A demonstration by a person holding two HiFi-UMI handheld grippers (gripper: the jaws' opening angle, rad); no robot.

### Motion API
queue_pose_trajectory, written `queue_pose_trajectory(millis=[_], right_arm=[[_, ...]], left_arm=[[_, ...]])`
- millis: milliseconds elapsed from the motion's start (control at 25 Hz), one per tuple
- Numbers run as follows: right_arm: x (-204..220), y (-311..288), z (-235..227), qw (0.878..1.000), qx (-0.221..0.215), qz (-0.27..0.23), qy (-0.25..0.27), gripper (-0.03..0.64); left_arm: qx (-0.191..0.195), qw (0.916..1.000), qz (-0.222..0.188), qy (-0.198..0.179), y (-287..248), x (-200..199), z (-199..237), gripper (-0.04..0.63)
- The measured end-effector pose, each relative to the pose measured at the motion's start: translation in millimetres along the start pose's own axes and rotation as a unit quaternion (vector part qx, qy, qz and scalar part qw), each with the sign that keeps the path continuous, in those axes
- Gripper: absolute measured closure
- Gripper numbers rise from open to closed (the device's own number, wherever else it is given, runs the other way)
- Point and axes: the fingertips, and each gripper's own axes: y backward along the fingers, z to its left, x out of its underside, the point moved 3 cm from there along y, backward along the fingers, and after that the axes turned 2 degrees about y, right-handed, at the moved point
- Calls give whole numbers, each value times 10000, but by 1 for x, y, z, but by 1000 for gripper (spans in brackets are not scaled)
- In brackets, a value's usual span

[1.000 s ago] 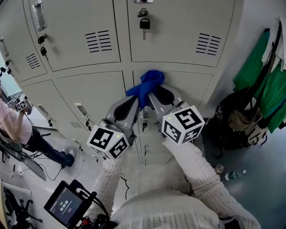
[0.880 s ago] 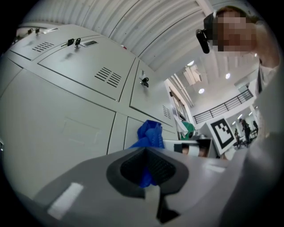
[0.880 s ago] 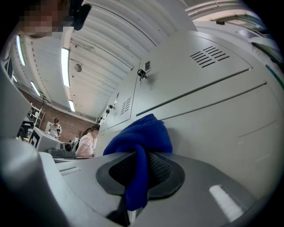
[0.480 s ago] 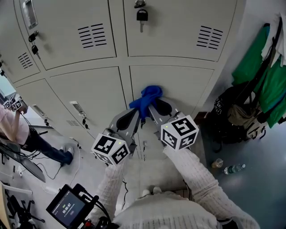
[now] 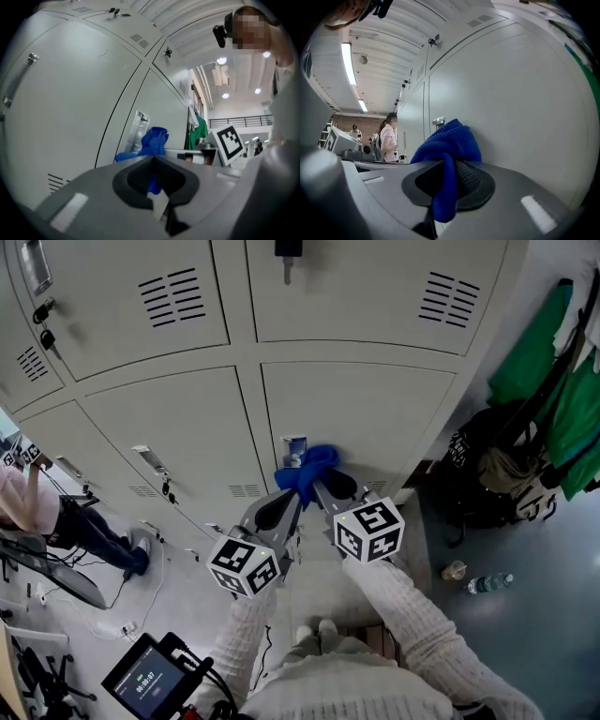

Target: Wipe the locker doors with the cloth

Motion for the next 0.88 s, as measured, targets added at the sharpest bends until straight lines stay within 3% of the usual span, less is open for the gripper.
queue_pose_trajectory(millis=[400, 640, 880], right_arm=[[64, -7, -5, 9986, -22, 519, -73, 566], [99, -10, -9, 9946, 31, 1041, -27, 566], [110, -14, -8, 9919, 34, 1260, 178, 566]], left_arm=[[-207, 9965, 593, 549, -5, 72, 12, 589], [-304, 9923, 966, 714, -8, 99, 19, 588], [-371, 9905, 1005, 858, -9, 106, 19, 589]])
